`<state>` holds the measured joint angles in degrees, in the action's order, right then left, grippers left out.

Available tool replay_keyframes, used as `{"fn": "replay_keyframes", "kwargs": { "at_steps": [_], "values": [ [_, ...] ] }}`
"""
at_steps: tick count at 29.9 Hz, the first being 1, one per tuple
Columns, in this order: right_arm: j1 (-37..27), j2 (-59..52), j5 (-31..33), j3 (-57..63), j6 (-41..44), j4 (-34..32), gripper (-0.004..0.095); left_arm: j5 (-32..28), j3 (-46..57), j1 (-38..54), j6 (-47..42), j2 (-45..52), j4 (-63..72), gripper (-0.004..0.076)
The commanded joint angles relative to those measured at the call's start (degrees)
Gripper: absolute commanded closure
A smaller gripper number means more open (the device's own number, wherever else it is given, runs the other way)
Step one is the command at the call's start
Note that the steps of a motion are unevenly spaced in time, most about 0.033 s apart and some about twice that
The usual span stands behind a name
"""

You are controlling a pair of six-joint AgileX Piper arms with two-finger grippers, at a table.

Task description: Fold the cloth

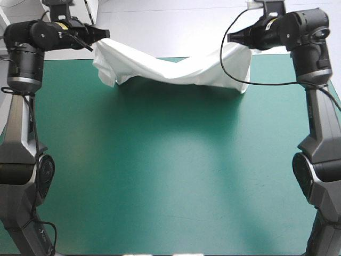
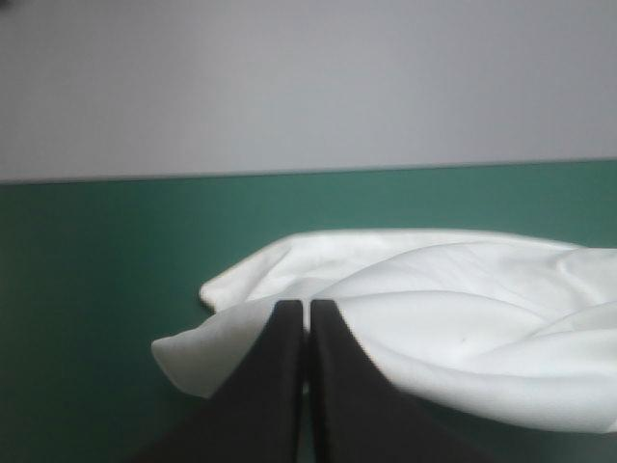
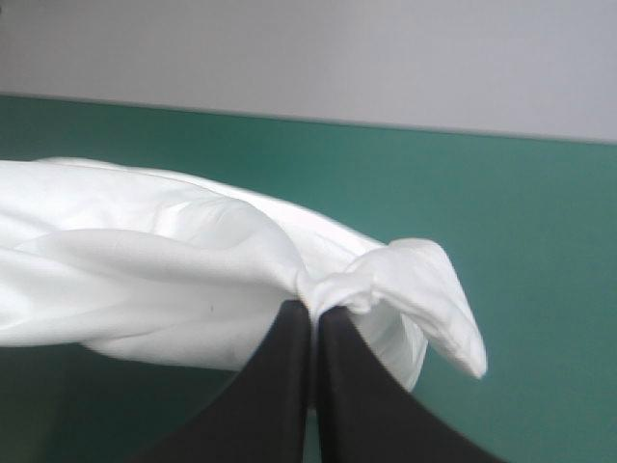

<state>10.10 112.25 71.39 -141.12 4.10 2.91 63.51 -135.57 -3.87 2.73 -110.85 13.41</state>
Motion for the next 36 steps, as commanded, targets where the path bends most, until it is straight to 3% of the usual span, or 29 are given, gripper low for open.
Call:
{"fn": "replay_keyframes", "kwargs": {
  "at_steps": [1, 4, 10, 13, 26, 36],
  "values": [
    [-0.2, -1.1, -1.6, 1.8, 2.5, 1.2, 0.0927, 1.7, 3.4, -0.1, -2.3, 1.4, -1.7, 0.0733],
    [-0.2, -1.4, -1.6, 10.3, 2.5, 3.7, 0.0927, -1.3, 14.9, -0.3, -3.8, 3.5, -2.5, 0.0733],
    [-0.2, -5.9, -3.1, 32.5, 0.1, 6.3, 0.0927, -18.3, 47.2, -0.8, -3.6, 17.4, -1.6, 0.0733],
    [-0.2, -10.0, -6.3, 42.3, -1.1, 7.9, 0.0927, -20.7, 57.8, -0.8, -1.7, 22.4, 0.6, 0.0733],
    [-0.2, -29.0, -10.3, 81.2, -2.9, 8.4, 0.0927, -17.9, 86.4, -2.1, 2.5, 38.8, 3.9, 0.0733],
    [-0.2, -39.6, -6.8, 93.8, -2.7, 9.6, 0.0927, -8.6, 96.5, -3.1, 2.4, 50.8, 4.6, 0.0733]
  ]
}}
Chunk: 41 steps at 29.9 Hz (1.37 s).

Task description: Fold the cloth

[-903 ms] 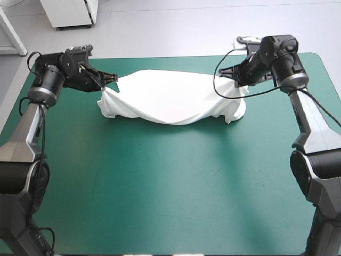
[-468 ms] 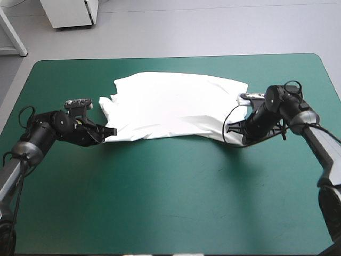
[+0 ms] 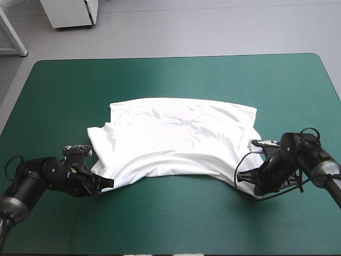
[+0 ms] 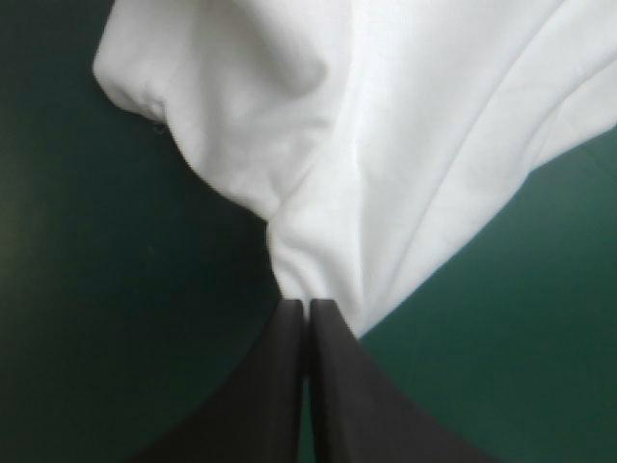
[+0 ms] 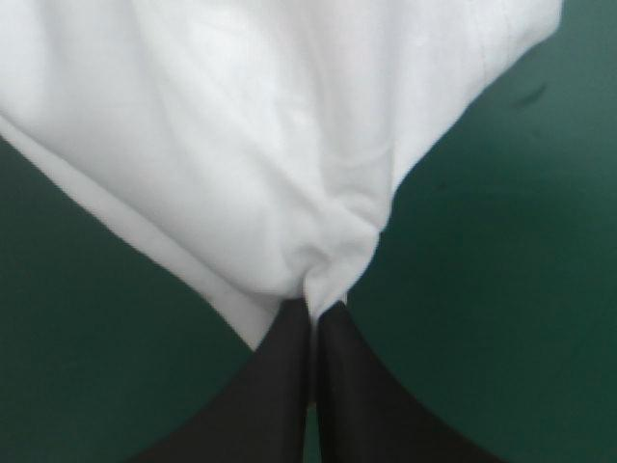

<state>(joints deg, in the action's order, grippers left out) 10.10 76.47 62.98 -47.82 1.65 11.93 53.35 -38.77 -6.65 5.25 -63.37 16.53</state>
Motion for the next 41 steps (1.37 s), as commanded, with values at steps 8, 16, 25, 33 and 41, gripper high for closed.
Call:
{"fn": "replay_keyframes", "kwargs": {
  "at_steps": [8, 16, 25, 33, 41],
  "values": [
    [-0.2, -6.3, 2.6, 4.2, 0.8, 1.1, 0.0926, 3.5, 3.2, -0.3, 0.1, 4.8, 1.3, 0.0733],
    [-0.2, -6.4, 4.6, -0.8, -0.5, 0.8, 0.0621, 9.1, -0.5, -0.3, 3.5, 4.8, 1.1, 0.0496],
    [-0.2, -8.6, 6.8, -11.4, 0.6, 0.5, 0.0331, 19.6, -9.9, -0.3, 4.4, 4.9, -3.8, 0.0238],
    [-0.2, -10.8, 6.8, -24.7, 1.0, -1.3, 0.0442, 19.8, -26.5, -0.3, 4.1, 4.9, -5.9, 0.0238],
    [-0.2, -10.9, 6.8, -35.7, 1.0, -3.6, 0.0447, 15.5, -33.7, -0.2, -4.3, 3.8, -16.5, 0.0256]
  ]
}}
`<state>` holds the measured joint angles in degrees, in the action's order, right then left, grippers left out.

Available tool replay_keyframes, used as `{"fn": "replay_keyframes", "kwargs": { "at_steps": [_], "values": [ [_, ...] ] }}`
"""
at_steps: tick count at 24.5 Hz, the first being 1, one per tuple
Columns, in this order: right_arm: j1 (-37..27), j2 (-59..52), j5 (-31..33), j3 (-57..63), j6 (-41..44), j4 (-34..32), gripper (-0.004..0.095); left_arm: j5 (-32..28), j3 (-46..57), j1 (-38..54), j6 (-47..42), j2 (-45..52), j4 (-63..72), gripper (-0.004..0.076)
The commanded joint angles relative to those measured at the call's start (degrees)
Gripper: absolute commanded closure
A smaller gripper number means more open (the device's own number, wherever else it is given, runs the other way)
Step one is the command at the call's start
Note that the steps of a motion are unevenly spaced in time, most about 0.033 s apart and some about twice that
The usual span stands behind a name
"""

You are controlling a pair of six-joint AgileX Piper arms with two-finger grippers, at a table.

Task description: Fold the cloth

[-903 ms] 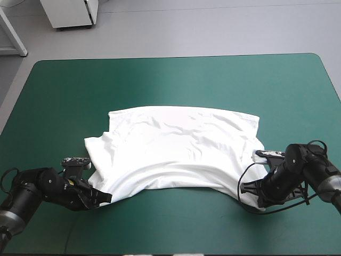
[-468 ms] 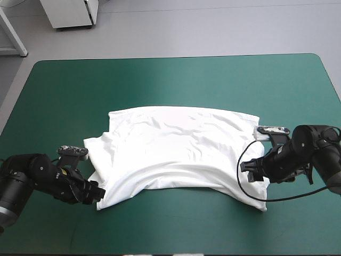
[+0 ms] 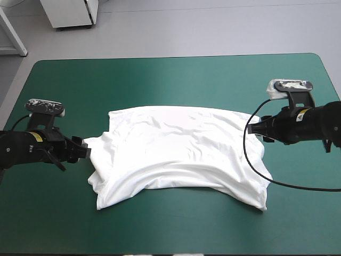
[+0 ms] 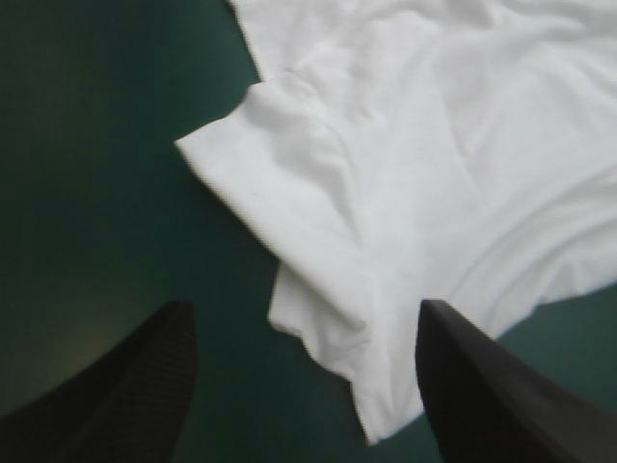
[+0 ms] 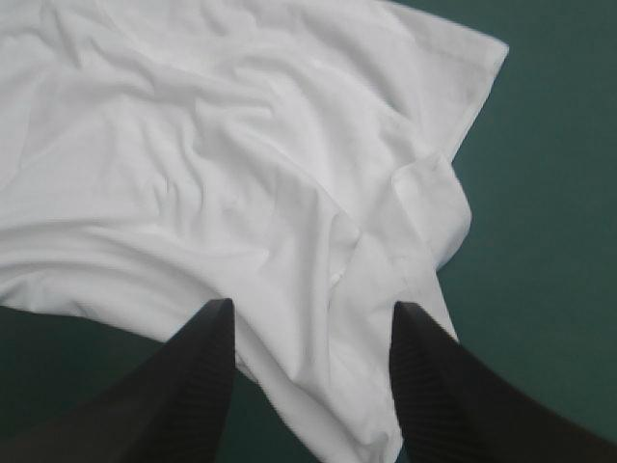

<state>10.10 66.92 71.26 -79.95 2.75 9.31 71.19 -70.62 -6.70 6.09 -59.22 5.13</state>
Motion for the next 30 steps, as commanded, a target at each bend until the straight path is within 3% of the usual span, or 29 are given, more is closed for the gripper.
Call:
{"fn": "replay_keyframes", "kwargs": {
  "at_steps": [1, 12, 19, 26, 28, 30],
  "values": [
    [-0.2, -1.4, -1.5, -3.9, -0.1, -1.5, 0.0448, -2.3, -1.5, -0.2, -5.3, -1.3, -7.3, 0.0262],
    [-0.2, -1.5, -1.5, -4.2, 0.1, -1.6, 0.0469, -6.5, 0.1, 2.6, -5.5, -18.3, -2.6, 0.0273],
    [-0.2, -1.4, -1.5, -4.2, 0.4, -1.7, 0.0469, -16.1, 0.1, 4.9, -5.5, -28.3, -0.8, 0.0304],
    [-0.2, -1.3, -1.5, -4.2, 1.4, -2.5, 0.0469, -20.0, 0.1, 4.9, -8.8, -36.6, -1.5, 0.0309],
    [-0.2, -1.3, -1.5, -4.2, 1.9, -3.7, 0.0469, -22.5, 0.1, 4.9, -10.6, -37.8, -1.9, 0.0359],
    [-0.2, -1.3, -1.5, -4.2, 1.9, -4.3, 0.0469, -22.8, 0.1, 4.9, -11.4, -39.1, -1.8, 0.0475]
  ]
}}
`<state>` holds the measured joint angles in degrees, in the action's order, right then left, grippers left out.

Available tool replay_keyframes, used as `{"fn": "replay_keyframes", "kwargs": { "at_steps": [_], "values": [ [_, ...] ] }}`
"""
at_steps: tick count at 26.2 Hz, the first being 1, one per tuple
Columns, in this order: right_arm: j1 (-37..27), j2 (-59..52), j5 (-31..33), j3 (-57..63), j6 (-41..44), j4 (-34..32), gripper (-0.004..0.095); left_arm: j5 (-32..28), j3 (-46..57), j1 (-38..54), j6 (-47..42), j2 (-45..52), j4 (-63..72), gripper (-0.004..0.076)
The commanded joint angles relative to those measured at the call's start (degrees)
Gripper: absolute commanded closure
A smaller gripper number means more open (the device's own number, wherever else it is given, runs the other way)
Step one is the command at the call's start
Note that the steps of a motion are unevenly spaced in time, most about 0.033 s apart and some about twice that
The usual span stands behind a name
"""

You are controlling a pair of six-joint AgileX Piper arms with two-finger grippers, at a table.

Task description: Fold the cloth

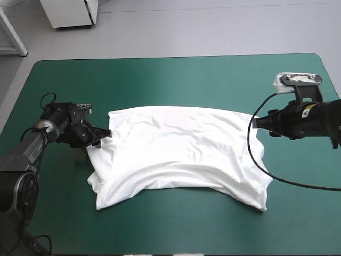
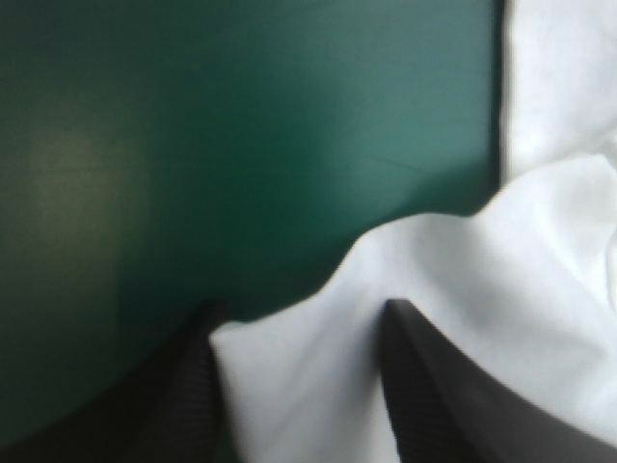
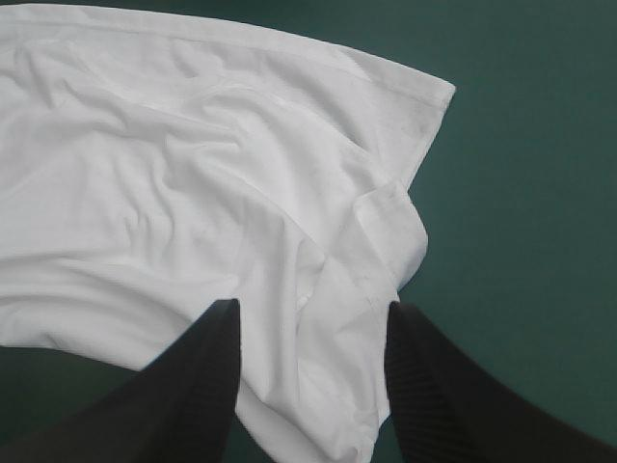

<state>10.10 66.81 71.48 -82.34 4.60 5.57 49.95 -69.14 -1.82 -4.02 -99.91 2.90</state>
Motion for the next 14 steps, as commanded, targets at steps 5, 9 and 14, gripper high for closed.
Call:
{"fn": "replay_keyframes", "kwargs": {
  "at_steps": [5, 9, 14],
  "values": [
    [-0.2, -1.2, -1.7, -1.8, 0.0, -1.1, 0.0471, -1.0, -1.4, 0.0, -0.3, 1.7, 0.5, 0.0733],
    [-0.2, -1.2, -1.7, -1.8, 0.0, -1.1, 0.0471, 0.3, -1.4, 0.0, 0.8, 3.3, 2.0, 0.0733],
    [-0.2, -1.2, -1.7, -1.8, 0.0, -1.4, 0.0472, -1.1, -1.4, -0.3, 7.2, 6.4, 9.2, 0.0733]
  ]
}}
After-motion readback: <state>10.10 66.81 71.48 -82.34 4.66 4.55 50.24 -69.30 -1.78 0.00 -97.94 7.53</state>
